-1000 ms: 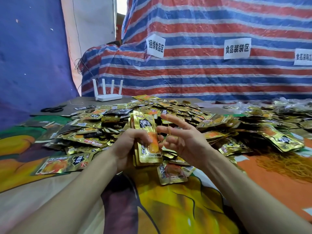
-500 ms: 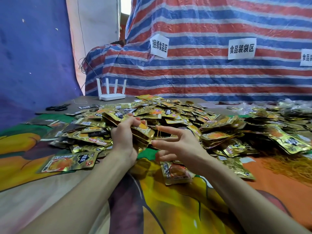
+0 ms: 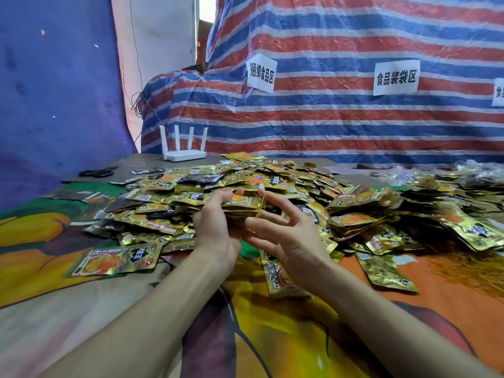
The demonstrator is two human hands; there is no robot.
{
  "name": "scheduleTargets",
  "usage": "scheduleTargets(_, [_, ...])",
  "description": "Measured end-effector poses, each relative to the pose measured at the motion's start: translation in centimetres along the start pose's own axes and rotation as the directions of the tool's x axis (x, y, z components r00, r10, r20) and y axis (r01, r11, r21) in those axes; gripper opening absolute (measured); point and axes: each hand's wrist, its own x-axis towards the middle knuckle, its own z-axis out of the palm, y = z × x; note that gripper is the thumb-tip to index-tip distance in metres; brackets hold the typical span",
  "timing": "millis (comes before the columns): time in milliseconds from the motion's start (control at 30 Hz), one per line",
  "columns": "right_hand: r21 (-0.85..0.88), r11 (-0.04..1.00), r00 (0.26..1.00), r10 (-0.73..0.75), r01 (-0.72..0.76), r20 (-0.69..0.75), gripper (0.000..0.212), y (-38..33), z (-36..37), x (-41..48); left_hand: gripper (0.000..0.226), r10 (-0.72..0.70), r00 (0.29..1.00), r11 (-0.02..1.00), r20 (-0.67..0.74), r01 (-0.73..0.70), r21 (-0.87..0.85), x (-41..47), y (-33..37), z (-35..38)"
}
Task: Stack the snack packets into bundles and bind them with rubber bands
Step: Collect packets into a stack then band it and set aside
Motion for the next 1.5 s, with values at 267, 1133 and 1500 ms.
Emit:
scheduleTargets(267, [-0.113,0.993,0.999,-0.037,0.036,-0.006,0.067,0.1,-0.5,-0.2,0.022,-0.066,0.990,0.992,0.126,0.052,0.114,-0.1,-0.6,0.1])
scheduleTargets(1133, [0.130,0.939,0.946,0.325,-0.320,-0.020,0.039,-0.4,-0.4,0.6,0.044,0.030,0.983,0.989,0.184,-0.056,0.139,-0.2,-0.8,-0.4])
scheduleTargets(1500, [-0.105,0.945,0.948,0.298,-0.309,-0.111,0.049,-0.4,-0.3,0.1,0.029,-0.032,0.978,0.959,0.207,-0.028,0.283,-0.3,-1.6,-0.5])
